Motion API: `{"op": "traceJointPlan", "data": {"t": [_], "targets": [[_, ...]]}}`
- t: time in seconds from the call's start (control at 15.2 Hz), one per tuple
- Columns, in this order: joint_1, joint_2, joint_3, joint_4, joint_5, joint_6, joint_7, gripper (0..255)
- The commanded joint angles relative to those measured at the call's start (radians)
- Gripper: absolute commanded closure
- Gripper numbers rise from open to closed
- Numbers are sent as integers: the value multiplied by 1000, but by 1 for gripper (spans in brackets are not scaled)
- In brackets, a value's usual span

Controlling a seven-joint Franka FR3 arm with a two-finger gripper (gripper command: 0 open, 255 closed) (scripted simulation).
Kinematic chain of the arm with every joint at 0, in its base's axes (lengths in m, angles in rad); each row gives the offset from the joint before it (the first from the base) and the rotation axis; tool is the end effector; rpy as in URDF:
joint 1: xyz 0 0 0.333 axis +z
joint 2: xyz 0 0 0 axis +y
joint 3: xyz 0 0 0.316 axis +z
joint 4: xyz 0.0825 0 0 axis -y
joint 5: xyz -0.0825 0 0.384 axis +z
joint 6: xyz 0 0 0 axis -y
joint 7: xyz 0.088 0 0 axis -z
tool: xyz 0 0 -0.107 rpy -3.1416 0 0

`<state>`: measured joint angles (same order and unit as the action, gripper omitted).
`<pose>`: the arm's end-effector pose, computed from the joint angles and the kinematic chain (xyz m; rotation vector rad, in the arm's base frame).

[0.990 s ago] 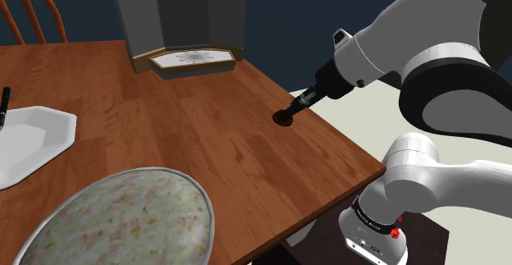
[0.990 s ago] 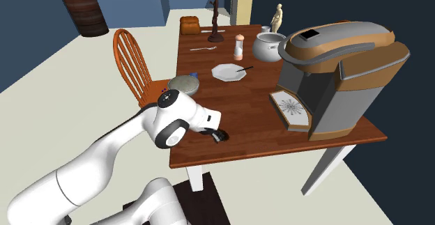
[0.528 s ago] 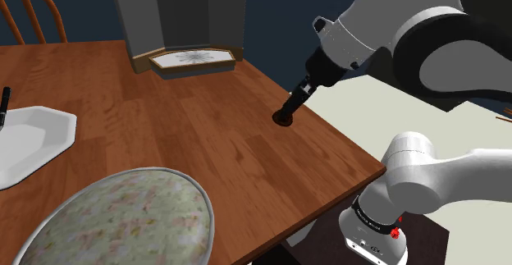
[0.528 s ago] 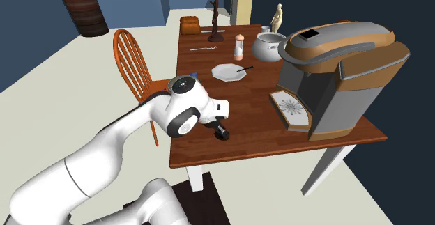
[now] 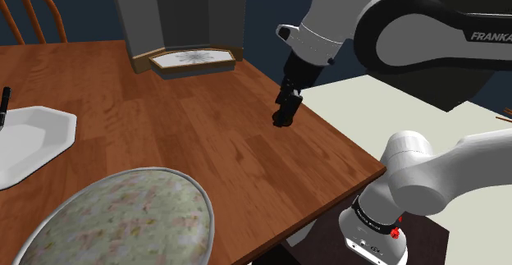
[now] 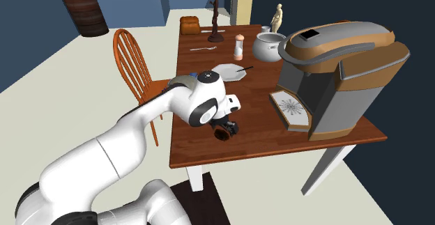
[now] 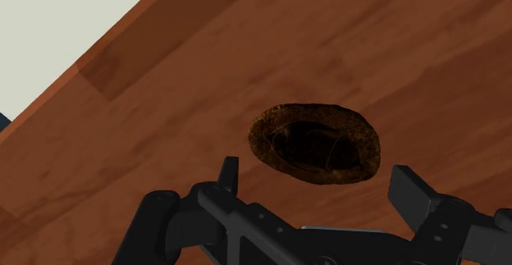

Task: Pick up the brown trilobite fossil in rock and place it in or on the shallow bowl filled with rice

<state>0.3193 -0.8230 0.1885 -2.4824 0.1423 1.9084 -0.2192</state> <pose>0.2770 0.1809 0.5687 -2.9264 -0.9913 -0.3714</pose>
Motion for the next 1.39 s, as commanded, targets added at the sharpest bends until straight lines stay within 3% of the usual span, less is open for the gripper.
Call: {"op": "traceJointPlan", "data": {"t": [0.0, 0.46, 0.53, 1.12, 1.32], "targets": [[1, 5, 3, -19, 2, 24, -2, 0], [1, 5, 3, -19, 2, 23, -2, 0], [1, 5, 3, -19, 2, 23, -2, 255], [1, 5, 3, -19, 2, 23, -2, 255], [-2, 11, -1, 25, -3, -14, -1, 255]]}}
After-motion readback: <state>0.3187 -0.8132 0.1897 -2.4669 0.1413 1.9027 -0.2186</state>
